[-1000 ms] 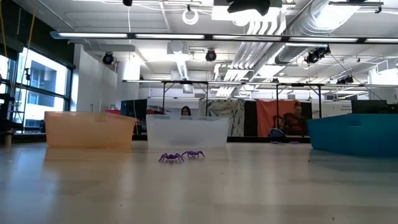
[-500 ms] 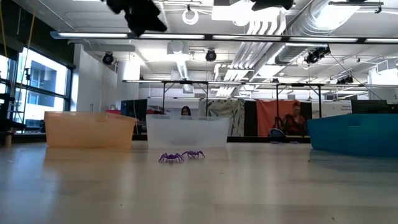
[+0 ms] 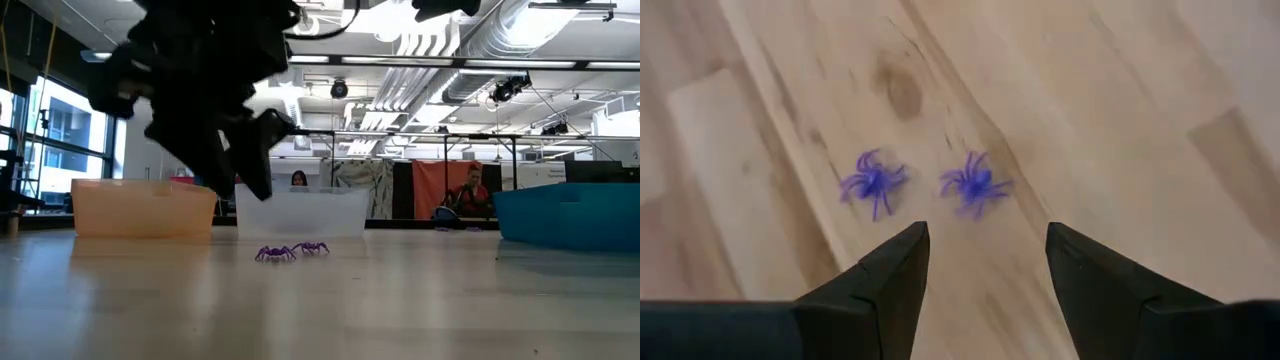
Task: Sort Halloween decoration
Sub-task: Put the purple spider toy into the transparent bin
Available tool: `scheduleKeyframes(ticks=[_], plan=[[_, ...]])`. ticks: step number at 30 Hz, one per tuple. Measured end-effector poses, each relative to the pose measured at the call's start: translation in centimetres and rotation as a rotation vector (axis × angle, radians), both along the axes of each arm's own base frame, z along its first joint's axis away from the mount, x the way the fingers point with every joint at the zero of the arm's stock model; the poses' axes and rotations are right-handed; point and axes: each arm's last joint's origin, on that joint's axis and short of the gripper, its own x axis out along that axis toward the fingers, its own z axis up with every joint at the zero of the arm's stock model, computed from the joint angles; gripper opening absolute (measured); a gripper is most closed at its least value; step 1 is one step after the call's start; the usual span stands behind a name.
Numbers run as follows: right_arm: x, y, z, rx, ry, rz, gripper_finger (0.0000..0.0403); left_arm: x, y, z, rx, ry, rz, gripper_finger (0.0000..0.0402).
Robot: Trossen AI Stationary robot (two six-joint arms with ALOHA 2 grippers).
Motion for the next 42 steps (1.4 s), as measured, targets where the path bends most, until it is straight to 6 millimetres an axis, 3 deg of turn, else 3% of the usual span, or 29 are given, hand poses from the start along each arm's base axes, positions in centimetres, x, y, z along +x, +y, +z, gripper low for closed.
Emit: scheduleKeyframes(ticks=[11,23,33,39,42], plan=[[-0.1,0.0,-0.2,0.024,0.018,-0.021,0.0154,1.4,-0.9,-4.0,0.085,-0.004,-0.105,0.0154],[-0.2,0.0,-0.2,0.018,0.016,-0.036,0.0154,2.2,-1.0,-4.5,0.072,-0.061,-0.093,0.0092],[-0.1,-0.1,-0.2,0.052,0.004,-0.065,0.0154,2.4,-1.1,-5.5,0.024,-0.026,-0.044,0.0078],[-0.1,-0.1,-0.2,0.051,0.004,-0.065,0.0154,2.2,-1.1,-5.7,-0.006,0.023,0.012,0.001],[-0.1,-0.1,-0.2,0.051,0.004,-0.066,0.0154,2.0,-1.0,-5.7,-0.017,0.057,0.046,0.0005]])
